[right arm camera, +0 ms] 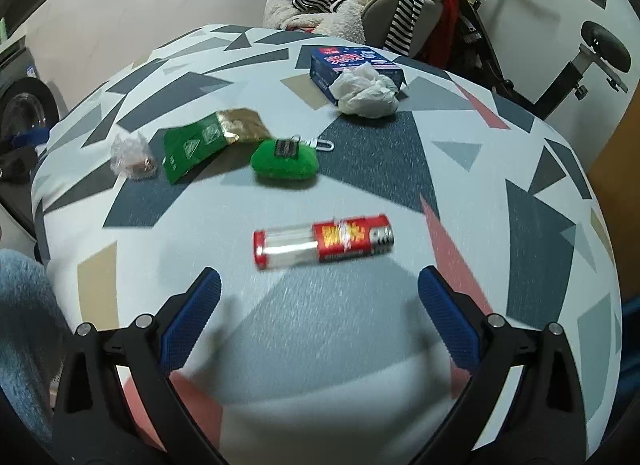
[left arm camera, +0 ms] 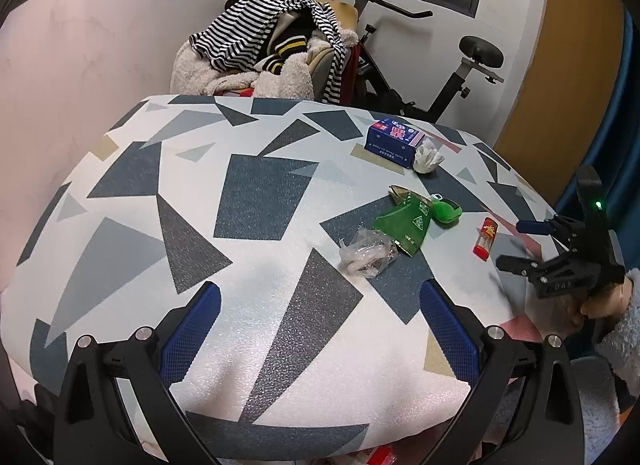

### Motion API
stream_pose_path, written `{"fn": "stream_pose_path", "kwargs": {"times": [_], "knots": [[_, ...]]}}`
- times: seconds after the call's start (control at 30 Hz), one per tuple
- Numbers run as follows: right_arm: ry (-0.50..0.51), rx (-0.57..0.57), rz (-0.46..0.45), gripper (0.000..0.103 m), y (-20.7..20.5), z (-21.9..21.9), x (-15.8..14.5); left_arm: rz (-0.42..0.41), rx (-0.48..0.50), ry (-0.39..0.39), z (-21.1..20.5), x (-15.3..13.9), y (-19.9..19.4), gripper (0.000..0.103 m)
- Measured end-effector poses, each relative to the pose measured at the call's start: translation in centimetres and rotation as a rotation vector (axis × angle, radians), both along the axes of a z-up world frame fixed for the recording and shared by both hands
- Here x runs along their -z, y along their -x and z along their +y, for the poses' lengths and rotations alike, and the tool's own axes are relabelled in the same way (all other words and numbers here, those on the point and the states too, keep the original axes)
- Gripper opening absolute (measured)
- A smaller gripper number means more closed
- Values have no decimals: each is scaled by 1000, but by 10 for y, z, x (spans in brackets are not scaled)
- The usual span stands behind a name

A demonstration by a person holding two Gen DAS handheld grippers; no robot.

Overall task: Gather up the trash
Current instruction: 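Grasp the red-and-clear lighter with the right tool while the left tool grasps the clear plastic wrapper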

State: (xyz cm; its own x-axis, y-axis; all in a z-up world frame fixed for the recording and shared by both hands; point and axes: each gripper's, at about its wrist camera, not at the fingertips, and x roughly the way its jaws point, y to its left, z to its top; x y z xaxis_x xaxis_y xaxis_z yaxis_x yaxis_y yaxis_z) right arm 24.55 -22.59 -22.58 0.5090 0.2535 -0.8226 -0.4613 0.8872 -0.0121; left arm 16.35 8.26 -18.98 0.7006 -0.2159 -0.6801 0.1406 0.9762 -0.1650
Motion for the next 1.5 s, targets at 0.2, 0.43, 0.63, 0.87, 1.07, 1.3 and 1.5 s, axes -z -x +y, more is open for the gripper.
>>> {"fn": "stream_pose_path", "kwargs": {"times": [0.2,0.43,0.63,0.87,1.07,1.3,1.5], "knots": [[17,4,43,97,-18,7,9,25,14,28,-4,6,-6,91],[22,-11,49,96,-23,10,15,44,56,19,-17,10,-16,85],[-8,-22,44,84,-22,9,14,101,75,21,-29,22,-40,75],[-55,-11,3,84,-15,3,5,162,87,45,-40,35,-72,66],[-110,7,-22,84,-5,-7,-10,195,121,20,-50,45,-89,57],[-186,23,-60,84,18,-12,-31,148,204,-23,-58,36,-73,31],[-201,13,-90,84,51,-7,-44,119,223,1,-55,15,-39,31]]}}
